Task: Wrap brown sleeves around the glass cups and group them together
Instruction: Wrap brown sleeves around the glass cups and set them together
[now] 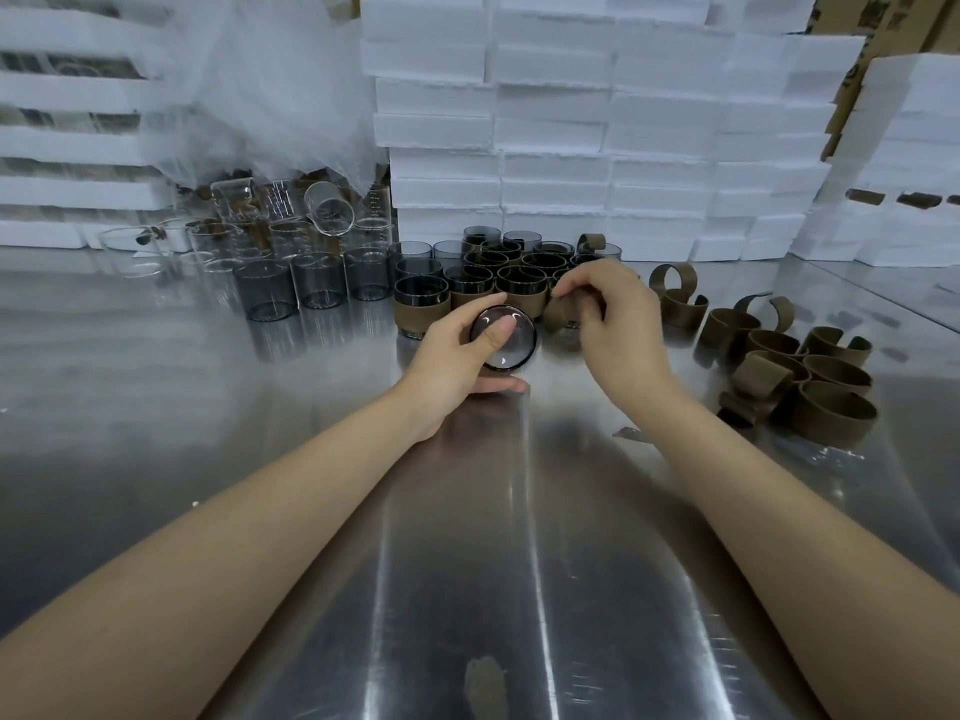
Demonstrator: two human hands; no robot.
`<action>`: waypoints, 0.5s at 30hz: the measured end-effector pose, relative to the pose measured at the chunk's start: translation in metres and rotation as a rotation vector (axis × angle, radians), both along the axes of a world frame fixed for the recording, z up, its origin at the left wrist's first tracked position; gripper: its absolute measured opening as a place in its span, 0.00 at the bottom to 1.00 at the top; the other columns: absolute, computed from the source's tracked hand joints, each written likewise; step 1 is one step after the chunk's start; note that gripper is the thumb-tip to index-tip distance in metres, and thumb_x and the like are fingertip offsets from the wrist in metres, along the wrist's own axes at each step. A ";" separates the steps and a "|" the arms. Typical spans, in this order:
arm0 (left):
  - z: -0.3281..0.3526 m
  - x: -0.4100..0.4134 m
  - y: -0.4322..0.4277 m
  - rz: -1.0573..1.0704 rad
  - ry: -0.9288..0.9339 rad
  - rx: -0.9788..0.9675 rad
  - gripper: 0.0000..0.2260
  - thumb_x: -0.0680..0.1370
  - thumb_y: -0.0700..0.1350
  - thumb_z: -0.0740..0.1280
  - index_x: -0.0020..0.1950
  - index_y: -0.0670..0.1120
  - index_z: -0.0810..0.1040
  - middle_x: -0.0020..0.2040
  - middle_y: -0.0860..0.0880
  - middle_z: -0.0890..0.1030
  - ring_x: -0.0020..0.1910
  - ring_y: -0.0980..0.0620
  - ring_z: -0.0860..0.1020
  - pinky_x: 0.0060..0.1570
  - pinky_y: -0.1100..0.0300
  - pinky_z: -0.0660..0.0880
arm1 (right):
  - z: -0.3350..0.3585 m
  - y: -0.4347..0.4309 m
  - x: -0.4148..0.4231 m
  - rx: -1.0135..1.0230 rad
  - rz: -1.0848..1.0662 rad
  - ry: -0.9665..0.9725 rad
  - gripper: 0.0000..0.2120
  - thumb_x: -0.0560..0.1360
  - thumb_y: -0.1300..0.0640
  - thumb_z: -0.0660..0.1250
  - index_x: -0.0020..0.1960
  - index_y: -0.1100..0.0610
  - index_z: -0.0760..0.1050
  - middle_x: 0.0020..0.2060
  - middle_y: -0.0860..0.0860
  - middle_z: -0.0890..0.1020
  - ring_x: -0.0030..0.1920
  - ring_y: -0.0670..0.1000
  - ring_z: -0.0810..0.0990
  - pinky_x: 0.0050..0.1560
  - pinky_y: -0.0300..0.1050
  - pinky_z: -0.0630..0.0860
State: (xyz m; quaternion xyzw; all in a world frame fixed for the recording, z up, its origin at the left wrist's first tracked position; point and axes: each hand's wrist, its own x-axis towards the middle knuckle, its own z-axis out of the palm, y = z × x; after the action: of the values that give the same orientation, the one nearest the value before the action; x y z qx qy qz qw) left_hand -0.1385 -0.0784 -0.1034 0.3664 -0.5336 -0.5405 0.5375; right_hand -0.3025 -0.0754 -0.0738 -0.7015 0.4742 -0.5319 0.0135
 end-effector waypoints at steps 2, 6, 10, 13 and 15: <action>-0.001 0.000 0.000 -0.052 -0.032 -0.009 0.14 0.82 0.43 0.63 0.67 0.51 0.73 0.68 0.48 0.71 0.45 0.38 0.84 0.50 0.51 0.82 | 0.002 0.003 0.002 -0.050 0.053 -0.011 0.16 0.71 0.77 0.58 0.45 0.63 0.81 0.45 0.55 0.80 0.51 0.54 0.77 0.56 0.44 0.72; 0.002 -0.001 -0.003 -0.070 -0.017 0.051 0.15 0.84 0.40 0.58 0.70 0.50 0.72 0.70 0.46 0.72 0.56 0.41 0.81 0.55 0.46 0.80 | 0.001 0.007 0.005 -0.124 0.138 0.121 0.23 0.67 0.79 0.56 0.50 0.64 0.83 0.48 0.59 0.81 0.52 0.59 0.78 0.55 0.44 0.73; 0.005 -0.001 0.001 -0.142 -0.005 0.031 0.18 0.83 0.54 0.60 0.69 0.48 0.73 0.66 0.45 0.77 0.61 0.45 0.80 0.55 0.44 0.79 | -0.001 0.007 0.007 -0.237 0.149 0.311 0.18 0.71 0.77 0.59 0.55 0.67 0.81 0.52 0.63 0.80 0.54 0.61 0.78 0.57 0.42 0.73; 0.003 -0.002 0.005 -0.143 -0.056 -0.034 0.19 0.81 0.50 0.65 0.70 0.48 0.72 0.65 0.46 0.77 0.62 0.47 0.78 0.55 0.47 0.80 | 0.000 0.005 0.009 -0.275 0.138 0.205 0.13 0.72 0.76 0.65 0.53 0.68 0.81 0.55 0.63 0.79 0.56 0.52 0.77 0.59 0.28 0.68; 0.003 -0.003 0.005 -0.156 -0.077 -0.068 0.16 0.82 0.44 0.64 0.70 0.48 0.72 0.63 0.47 0.78 0.62 0.49 0.78 0.54 0.49 0.80 | 0.000 0.004 0.010 -0.259 0.134 0.101 0.08 0.71 0.72 0.70 0.50 0.66 0.81 0.52 0.60 0.80 0.53 0.47 0.77 0.55 0.26 0.69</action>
State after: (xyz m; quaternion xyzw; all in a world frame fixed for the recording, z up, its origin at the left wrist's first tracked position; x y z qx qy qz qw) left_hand -0.1419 -0.0732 -0.1005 0.3258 -0.5987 -0.5479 0.4850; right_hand -0.2929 -0.0712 -0.0737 -0.7532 0.3541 -0.5504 -0.0655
